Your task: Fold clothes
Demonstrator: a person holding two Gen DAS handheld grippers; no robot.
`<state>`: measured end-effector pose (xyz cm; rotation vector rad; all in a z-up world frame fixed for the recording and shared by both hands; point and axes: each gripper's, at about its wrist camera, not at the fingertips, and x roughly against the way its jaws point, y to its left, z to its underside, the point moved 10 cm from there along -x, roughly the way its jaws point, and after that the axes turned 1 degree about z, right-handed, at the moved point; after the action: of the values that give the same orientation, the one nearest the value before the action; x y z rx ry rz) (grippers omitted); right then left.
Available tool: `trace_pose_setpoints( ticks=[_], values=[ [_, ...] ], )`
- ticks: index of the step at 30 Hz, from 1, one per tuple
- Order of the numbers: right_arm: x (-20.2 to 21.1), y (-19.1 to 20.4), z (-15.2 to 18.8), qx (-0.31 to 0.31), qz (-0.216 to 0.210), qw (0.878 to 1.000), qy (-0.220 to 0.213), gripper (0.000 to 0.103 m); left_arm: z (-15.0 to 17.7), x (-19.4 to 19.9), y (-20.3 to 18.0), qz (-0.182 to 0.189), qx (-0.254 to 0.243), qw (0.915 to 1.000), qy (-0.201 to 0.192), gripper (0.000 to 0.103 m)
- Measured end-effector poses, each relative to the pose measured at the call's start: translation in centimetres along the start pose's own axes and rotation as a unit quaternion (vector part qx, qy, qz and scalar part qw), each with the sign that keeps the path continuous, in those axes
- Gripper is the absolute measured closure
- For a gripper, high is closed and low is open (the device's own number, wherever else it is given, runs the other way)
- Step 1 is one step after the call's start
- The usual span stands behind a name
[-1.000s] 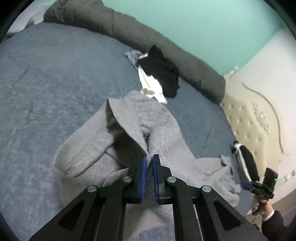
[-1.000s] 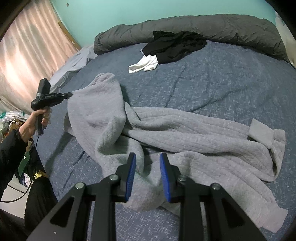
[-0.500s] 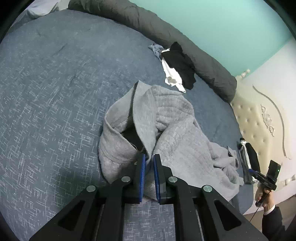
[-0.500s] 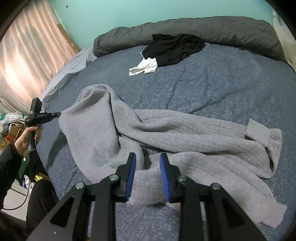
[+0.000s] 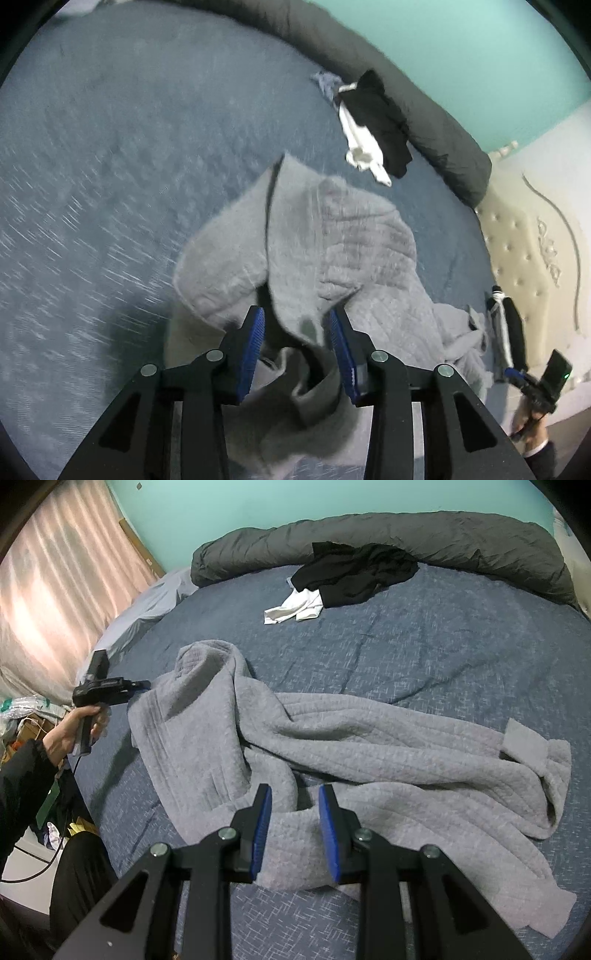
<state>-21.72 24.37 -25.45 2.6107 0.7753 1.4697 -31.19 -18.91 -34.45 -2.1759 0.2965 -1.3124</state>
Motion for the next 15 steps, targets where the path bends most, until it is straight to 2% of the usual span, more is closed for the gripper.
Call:
trace_pose_setpoints(
  ticks=[5,7,10,15],
  values=[
    [0.0,-0.7,0.1,-0.008,0.001,1.0,-0.003,0.077,1.7,-1.6,-0.8,0.013,-0.007,0.9993,0.034,0.064],
    [0.1,-0.7,0.1,-0.014,-0.001,1.0,-0.005,0.077,2.1,-1.2,-1.1,0.017,-0.008,0.9993,0.034,0.083],
    [0.3,-0.5,0.0,-0.019,-0.005,1.0,-0.009,0.077,2.4,-0.2,-1.4,0.015,-0.013,0.9994,0.03,0.095],
    [1.4,0.7,-0.2,-0.006,-0.003,1.0,-0.014,0.077,2.1,3.2,-2.4,0.015,-0.026,0.9996,-0.001,0.101]
  ],
)
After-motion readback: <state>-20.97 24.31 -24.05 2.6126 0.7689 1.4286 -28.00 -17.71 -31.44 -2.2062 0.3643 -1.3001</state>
